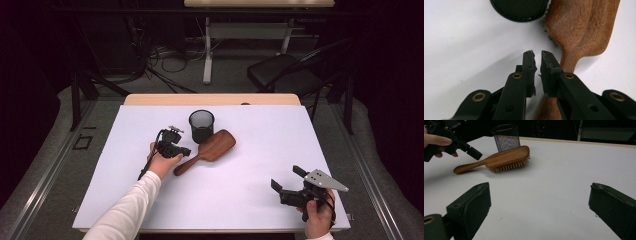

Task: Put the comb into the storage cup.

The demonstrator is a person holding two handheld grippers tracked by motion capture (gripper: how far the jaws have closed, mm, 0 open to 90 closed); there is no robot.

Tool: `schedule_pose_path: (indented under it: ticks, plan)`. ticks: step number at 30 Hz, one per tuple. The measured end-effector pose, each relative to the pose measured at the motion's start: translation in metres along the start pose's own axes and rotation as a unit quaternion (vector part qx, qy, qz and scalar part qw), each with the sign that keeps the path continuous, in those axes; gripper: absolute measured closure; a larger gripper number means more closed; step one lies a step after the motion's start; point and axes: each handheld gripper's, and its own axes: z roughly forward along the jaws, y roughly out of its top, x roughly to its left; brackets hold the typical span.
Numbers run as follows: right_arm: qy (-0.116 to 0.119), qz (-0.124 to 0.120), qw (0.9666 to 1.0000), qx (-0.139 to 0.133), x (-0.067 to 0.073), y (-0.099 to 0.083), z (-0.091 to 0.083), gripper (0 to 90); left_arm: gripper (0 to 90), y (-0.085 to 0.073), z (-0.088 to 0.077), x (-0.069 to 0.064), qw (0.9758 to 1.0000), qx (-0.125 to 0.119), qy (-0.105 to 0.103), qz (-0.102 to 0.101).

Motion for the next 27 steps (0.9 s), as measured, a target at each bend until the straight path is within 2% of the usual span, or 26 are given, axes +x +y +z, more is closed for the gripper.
schedule_pose_path:
  ticks: [7, 14, 21, 27]
  plan:
    - [0.0, 0.001, 1.0, 0.001, 0.0, 0.0, 0.0, 3.9, 74.8, -0.001, -0.007, 0.001, 0.9999, -0.011, 0.002, -0.003]
    - [-0.001, -0.001, 1.0, 0.001, 0.0, 0.0, 0.0, 3.9, 64.6, -0.002, -0.011, 0.001, 0.9998, -0.02, 0.006, -0.005]
    - [-0.001, 0.0, 1.0, 0.001, 0.0, 0.0, 0.0, 3.9, 52.9, -0.002, -0.016, -0.001, 0.9993, -0.036, -0.001, -0.01]
    - [0.0, 0.0, 1.0, 0.002, 0.0, 0.0, 0.0, 4.0, 48.5, -0.003, -0.019, -0.002, 0.999, -0.044, -0.005, -0.009]
